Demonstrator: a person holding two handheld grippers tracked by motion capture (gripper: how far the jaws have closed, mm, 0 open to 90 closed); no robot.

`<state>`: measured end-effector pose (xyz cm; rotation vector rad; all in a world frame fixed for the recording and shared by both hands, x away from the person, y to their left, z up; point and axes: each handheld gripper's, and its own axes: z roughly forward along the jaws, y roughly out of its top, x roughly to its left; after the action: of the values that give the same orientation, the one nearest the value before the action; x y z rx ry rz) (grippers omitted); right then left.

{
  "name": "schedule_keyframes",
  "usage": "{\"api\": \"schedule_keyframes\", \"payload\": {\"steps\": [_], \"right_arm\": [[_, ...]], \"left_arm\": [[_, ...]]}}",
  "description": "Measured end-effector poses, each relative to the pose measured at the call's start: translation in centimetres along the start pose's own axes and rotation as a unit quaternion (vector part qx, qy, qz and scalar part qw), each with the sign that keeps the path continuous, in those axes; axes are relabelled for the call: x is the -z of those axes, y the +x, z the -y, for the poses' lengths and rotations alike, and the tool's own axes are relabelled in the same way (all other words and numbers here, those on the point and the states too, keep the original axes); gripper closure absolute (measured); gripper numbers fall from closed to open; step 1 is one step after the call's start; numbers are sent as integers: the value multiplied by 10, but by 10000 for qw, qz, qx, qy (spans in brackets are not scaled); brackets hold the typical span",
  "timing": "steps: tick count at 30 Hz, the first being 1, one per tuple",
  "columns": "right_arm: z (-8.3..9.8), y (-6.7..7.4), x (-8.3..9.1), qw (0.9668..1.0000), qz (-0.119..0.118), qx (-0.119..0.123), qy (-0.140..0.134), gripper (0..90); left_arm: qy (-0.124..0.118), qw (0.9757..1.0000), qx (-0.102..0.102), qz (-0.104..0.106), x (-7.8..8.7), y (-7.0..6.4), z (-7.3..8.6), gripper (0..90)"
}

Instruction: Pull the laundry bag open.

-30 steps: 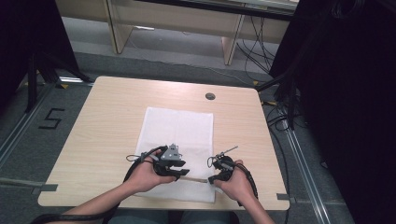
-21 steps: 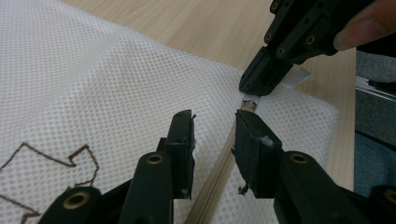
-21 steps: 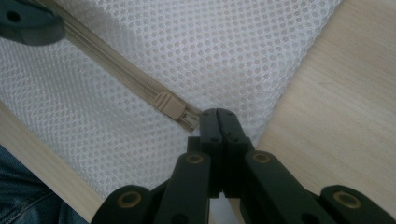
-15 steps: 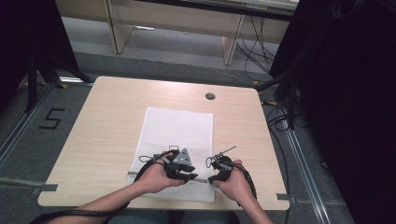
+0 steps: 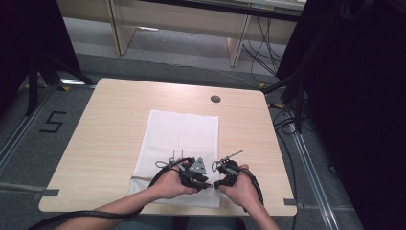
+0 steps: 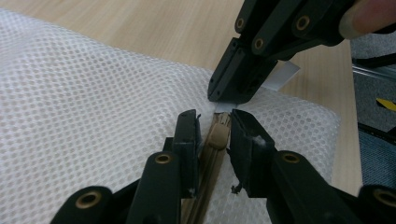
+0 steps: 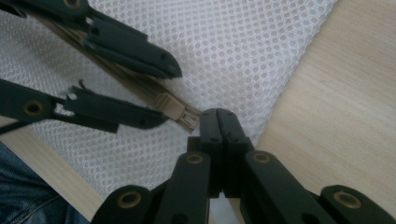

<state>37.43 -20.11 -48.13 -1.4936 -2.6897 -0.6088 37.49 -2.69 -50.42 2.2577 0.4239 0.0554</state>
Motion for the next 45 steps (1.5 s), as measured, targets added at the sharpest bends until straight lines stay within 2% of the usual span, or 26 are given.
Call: {"api": "schedule_keyframes", "payload": {"steps": [5,6,8,13,15,16,20,25,28,29,33,35,36,38,45], "right_arm": [[1,3,1,9997,-55,-240,83,900],[0,2,0,9999,-16,-133,28,900],[0,0,0,10000,3,-34,1,900],[0,1,1,9999,-23,-128,58,900],[0,-1,0,10000,-43,3,-11,900],[0,-1,0,10000,-41,-29,2,900],[0,-1,0,10000,-60,-7,-11,900],[0,-2,-1,10000,-26,-75,18,900],[1,-2,0,10000,-72,15,-29,900],[1,-2,0,10000,-76,16,-28,900],[1,-3,0,9999,-77,-93,-31,900],[1,-3,0,9999,-80,-64,-31,900],[1,-3,0,9999,-78,-84,3,900],[1,-2,0,10000,-48,-77,-2,900],[0,-3,0,9999,-70,-91,-5,900]], "left_arm": [[-4,10000,-38,32,-4,-1,1,737],[-11,10000,45,34,-4,-1,2,743],[-22,10000,48,41,-5,0,3,759],[-40,9999,-108,36,-7,-1,2,772],[-64,9999,-55,55,-8,-1,2,773],[-101,9999,84,112,-9,-2,2,776],[-79,9999,-24,109,-11,-4,2,798],[-38,10000,12,60,-11,-5,1,813],[-47,10000,9,5,-10,-6,0,816],[-65,10000,-38,14,-10,-6,0,817],[-66,10000,4,6,-9,-7,0,818],[-64,10000,8,17,-8,-7,-1,819],[-76,10000,-52,12,-8,-6,-1,819],[-48,10000,1,9,-7,-7,-1,819],[-67,10000,-49,13,-2,-7,-1,819]]}}
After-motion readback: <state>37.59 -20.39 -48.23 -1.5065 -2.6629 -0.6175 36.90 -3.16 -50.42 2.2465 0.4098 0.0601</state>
